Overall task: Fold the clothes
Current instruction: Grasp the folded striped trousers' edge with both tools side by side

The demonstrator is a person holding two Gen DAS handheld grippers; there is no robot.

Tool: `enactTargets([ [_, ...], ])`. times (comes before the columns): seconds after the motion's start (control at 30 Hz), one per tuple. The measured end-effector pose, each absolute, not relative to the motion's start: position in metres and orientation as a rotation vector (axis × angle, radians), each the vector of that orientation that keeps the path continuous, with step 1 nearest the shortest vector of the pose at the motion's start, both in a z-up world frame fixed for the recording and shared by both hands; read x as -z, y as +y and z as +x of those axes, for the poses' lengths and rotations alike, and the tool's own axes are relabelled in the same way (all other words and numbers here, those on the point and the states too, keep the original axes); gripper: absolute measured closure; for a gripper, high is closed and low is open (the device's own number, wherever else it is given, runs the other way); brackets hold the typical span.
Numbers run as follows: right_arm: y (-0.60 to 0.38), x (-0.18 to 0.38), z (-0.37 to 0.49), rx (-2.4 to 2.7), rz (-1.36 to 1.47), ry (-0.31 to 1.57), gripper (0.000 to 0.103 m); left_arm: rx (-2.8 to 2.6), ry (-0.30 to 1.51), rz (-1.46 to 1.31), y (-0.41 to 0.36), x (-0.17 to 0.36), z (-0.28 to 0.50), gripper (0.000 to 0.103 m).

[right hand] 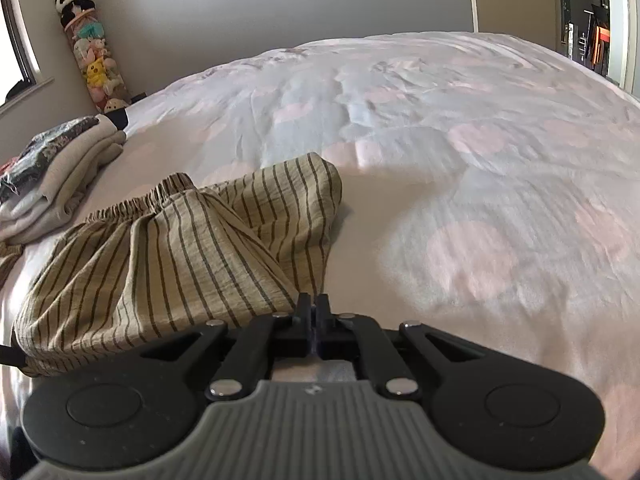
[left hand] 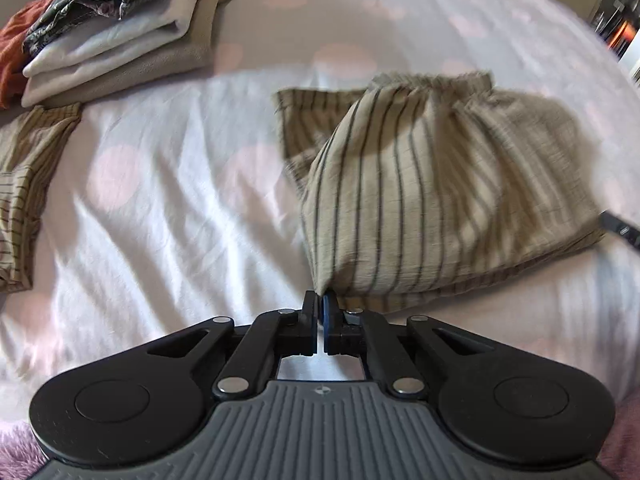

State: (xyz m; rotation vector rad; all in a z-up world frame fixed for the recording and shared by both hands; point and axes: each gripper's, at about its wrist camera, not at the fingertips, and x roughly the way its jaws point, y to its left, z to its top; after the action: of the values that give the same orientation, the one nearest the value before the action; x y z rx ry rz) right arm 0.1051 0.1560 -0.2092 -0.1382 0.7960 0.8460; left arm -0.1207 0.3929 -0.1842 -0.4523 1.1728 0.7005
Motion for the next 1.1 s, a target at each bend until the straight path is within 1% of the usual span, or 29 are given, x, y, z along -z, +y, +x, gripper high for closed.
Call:
enactTargets([
  [0.1,0.154,0.215,0.112,-0.823,-0.128,0.815,0.101,-0.717,1.246,-0.454,0.397,0.193,-0.116,0.102],
  [0.13,0.153,0.215,0.114,-0.819,-0.121,0.822,0.101,-0.723,1.258,-0.464,0.399,0.194,-0.116,0.1],
  [0.17,0.151,0.216,0.115,-0.818,-0.113,0.828,0.101,-0.739,1.254,-0.477,0.4,0.192,-0.12,0.094],
  [0.27,0.145,0.213,0.116,-0.792,-0.106,0.823,0.101,-0.794,1.228,-0.515,0.403,0.183,-0.133,0.092],
  [0.3,0.143,0.211,0.116,-0.766,-0.107,0.814,0.101,-0.805,1.2,-0.54,0.404,0.179,-0.138,0.091],
  [0.33,0.14,0.209,0.116,-0.74,-0.108,0.804,0.097,-0.809,1.162,-0.566,0.406,0.174,-0.143,0.087],
  [0.4,0.133,0.205,0.118,-0.732,-0.063,0.797,0.095,-0.81,1.071,-0.613,0.407,0.163,-0.153,0.082],
  [0.47,0.128,0.201,0.118,-0.742,-0.032,0.781,0.094,-0.802,0.963,-0.648,0.408,0.153,-0.162,0.072],
  [0.5,0.128,0.199,0.116,-0.754,-0.024,0.769,0.087,-0.79,0.903,-0.664,0.409,0.149,-0.166,0.068],
  [0.53,0.128,0.196,0.114,-0.771,-0.02,0.755,0.072,-0.775,0.841,-0.679,0.411,0.144,-0.169,0.055],
  [0.57,0.13,0.194,0.111,-0.792,-0.016,0.737,0.063,-0.76,0.779,-0.693,0.412,0.14,-0.172,0.049],
  [0.6,0.131,0.191,0.108,-0.816,-0.013,0.717,0.052,-0.731,0.721,-0.715,0.414,0.138,-0.173,0.049],
  [0.63,0.133,0.189,0.105,-0.844,-0.012,0.7,0.045,-0.699,0.664,-0.737,0.415,0.137,-0.175,0.047],
  [0.67,0.136,0.188,0.102,-0.872,-0.011,0.687,0.043,-0.666,0.607,-0.759,0.417,0.136,-0.176,0.044],
  [0.7,0.139,0.187,0.099,-0.899,-0.009,0.678,0.037,-0.651,0.577,-0.783,0.418,0.137,-0.173,0.037],
  [0.73,0.142,0.186,0.097,-0.92,-0.01,0.67,0.03,-0.652,0.569,-0.796,0.421,0.14,-0.168,0.035],
  [0.8,0.149,0.187,0.093,-0.947,-0.023,0.654,0.026,-0.673,0.611,-0.789,0.425,0.15,-0.154,0.035],
  [0.83,0.152,0.188,0.092,-0.951,-0.035,0.65,0.025,-0.683,0.634,-0.783,0.428,0.155,-0.147,0.035],
  [0.9,0.157,0.192,0.091,-0.943,-0.064,0.653,0.025,-0.691,0.683,-0.763,0.432,0.168,-0.135,0.035],
  [1.1,0.159,0.2,0.098,-0.91,-0.047,0.683,0.024,-0.755,0.749,-0.694,0.445,0.196,-0.119,0.035],
])
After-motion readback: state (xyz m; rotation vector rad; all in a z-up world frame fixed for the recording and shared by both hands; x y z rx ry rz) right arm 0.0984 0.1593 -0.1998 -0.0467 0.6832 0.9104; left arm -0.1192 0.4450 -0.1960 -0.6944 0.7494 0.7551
